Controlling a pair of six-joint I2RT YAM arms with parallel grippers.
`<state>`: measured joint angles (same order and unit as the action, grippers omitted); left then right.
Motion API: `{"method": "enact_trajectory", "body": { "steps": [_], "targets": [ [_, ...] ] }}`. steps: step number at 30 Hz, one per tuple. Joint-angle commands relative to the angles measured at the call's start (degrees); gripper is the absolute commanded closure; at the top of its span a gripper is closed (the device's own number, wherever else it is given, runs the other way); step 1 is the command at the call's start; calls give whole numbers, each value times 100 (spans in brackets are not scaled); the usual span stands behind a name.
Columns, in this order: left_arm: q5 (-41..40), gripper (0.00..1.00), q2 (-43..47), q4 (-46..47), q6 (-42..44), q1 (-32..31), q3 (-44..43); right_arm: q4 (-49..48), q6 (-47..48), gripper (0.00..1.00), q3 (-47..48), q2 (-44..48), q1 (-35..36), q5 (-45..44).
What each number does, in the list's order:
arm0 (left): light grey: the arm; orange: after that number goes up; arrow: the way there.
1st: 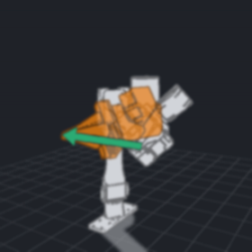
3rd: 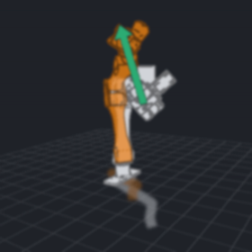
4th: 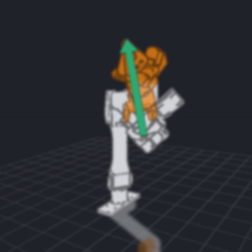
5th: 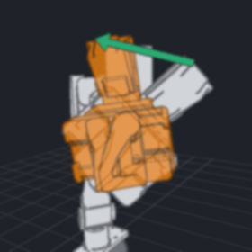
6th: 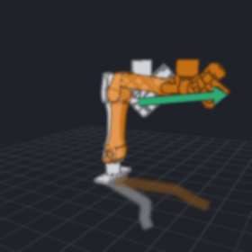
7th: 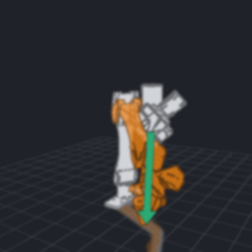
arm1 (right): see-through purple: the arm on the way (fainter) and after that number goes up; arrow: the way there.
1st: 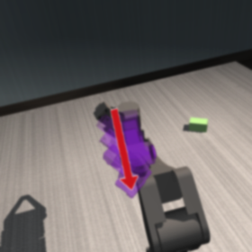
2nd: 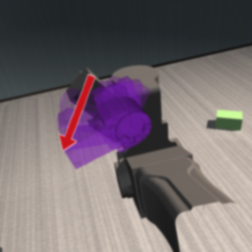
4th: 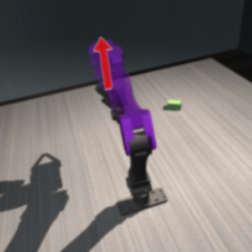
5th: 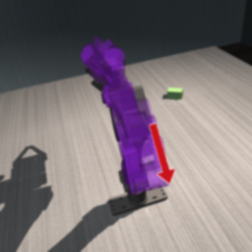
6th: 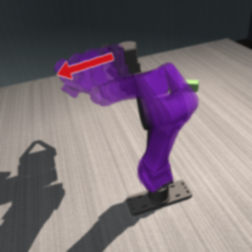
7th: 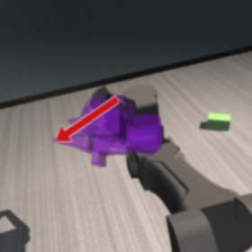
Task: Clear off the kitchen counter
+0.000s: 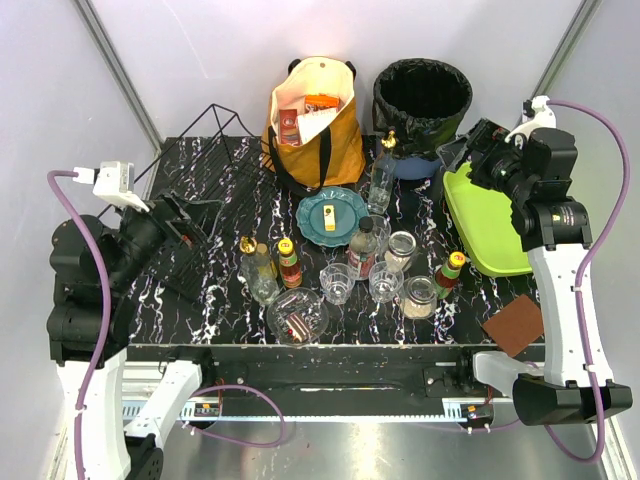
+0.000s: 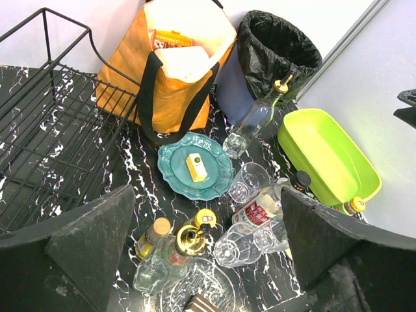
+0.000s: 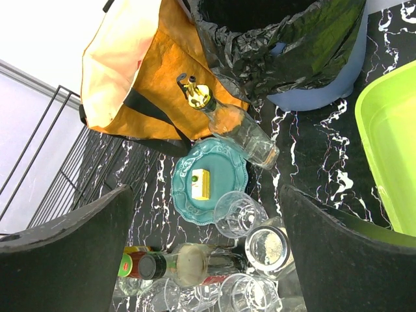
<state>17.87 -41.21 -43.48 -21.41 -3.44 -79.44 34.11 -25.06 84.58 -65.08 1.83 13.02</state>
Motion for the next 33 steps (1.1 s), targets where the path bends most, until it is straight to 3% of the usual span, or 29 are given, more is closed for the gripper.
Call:
{"method": "enact_trajectory", "body": {
  "steps": [1,8,13,17,28,33],
  "targets": [
    [174,1,131,472,102,-16,121,-106,80,2,-3,101,11,-1],
    [120,1,210,297,488,-25,490,-10,45,2,-20,74,11,78],
    [1463,1,306,305,980,-253,1183,-1,-25,2,-117,48,11,166],
    [1878,1,543,446,1165,-429,1834,-18,-43,2,-196,48,2,201],
    [763,1,1018,1658,1411,-596,3144,-88,-96,2,-293,4,2,140],
    [886,1,1361,2624,1298,-605,3820,-97,-26,2,-257,-40,11,79]
  ]
}}
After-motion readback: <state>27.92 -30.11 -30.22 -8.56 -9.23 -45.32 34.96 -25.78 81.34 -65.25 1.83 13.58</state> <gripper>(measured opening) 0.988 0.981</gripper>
